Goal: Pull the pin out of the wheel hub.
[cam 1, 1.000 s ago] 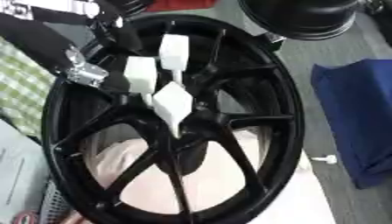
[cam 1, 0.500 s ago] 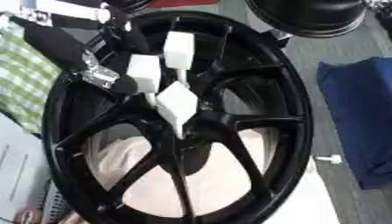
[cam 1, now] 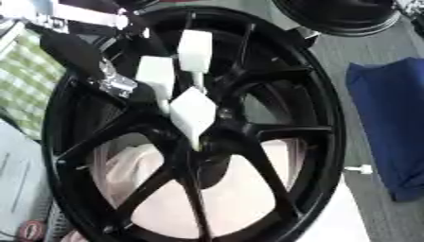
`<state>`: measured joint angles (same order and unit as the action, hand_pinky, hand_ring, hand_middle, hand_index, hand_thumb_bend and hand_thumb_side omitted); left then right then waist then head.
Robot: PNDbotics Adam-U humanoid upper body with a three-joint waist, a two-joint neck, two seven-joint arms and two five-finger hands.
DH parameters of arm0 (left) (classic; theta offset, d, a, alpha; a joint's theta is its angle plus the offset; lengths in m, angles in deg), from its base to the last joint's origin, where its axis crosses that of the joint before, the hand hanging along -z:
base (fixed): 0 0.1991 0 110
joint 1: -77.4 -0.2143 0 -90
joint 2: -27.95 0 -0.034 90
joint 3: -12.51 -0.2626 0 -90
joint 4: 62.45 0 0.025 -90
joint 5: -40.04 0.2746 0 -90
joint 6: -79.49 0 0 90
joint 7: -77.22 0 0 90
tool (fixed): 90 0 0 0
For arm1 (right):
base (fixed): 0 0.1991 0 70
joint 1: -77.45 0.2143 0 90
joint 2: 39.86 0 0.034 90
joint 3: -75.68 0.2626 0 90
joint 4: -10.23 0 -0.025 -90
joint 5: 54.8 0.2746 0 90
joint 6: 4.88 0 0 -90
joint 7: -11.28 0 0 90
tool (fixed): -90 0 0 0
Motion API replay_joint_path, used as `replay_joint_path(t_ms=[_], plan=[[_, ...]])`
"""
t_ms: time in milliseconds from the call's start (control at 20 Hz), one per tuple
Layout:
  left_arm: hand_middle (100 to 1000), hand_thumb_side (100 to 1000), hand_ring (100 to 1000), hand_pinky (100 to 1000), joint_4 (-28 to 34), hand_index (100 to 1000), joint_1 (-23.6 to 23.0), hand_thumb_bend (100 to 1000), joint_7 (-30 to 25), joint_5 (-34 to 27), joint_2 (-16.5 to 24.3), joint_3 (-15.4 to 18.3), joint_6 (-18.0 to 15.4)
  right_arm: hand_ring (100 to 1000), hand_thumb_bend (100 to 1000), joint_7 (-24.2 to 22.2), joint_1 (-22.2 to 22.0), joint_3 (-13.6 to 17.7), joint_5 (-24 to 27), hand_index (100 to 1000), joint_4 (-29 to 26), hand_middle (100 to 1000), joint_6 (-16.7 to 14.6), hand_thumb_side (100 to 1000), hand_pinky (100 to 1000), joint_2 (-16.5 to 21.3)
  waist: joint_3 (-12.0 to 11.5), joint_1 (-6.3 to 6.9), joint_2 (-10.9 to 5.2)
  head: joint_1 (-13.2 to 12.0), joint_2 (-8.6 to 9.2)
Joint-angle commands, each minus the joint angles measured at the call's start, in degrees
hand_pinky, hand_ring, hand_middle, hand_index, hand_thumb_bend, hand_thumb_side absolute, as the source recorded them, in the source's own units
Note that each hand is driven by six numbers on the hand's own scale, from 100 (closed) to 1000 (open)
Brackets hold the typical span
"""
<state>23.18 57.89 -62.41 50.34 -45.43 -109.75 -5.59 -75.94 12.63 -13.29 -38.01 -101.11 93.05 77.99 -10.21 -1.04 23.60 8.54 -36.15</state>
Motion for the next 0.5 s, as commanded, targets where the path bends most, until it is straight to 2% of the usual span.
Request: replay_joint_path(t_ms=[50, 350, 500], plan=[[767, 613, 879, 818, -0.03, 868, 0.81, 476, 0.31, -0.15, 0.31, 0.81, -0.7, 753, 100, -0.19, 0.66, 0.49, -0.02, 680, -0.41, 556, -0.06, 615, 882, 0.96, 0.21, 0.07, -0.98, -0.28, 0.69], [698, 564, 848, 792, -0.17, 811, 0.66, 431, 1.91, -0.24, -0.12, 0.53, -0.6, 755, 100, 0.01, 0.54, 0.74, 0.02, 681, -0.4, 557, -0.16, 616, 884, 0.77, 0.46, 0.04, -0.91, -0.56, 0.87], [624, 523, 807, 768, 0.0, 744, 0.65, 398, 2.66, -0.53, -0.22, 0.41, -0.46, 755, 100, 0.2, 0.45, 0.87, 0.11, 681, -0.34, 557, -0.21, 618, 884, 0.68, 0.51, 0.02, -0.9, -0.59, 0.89]])
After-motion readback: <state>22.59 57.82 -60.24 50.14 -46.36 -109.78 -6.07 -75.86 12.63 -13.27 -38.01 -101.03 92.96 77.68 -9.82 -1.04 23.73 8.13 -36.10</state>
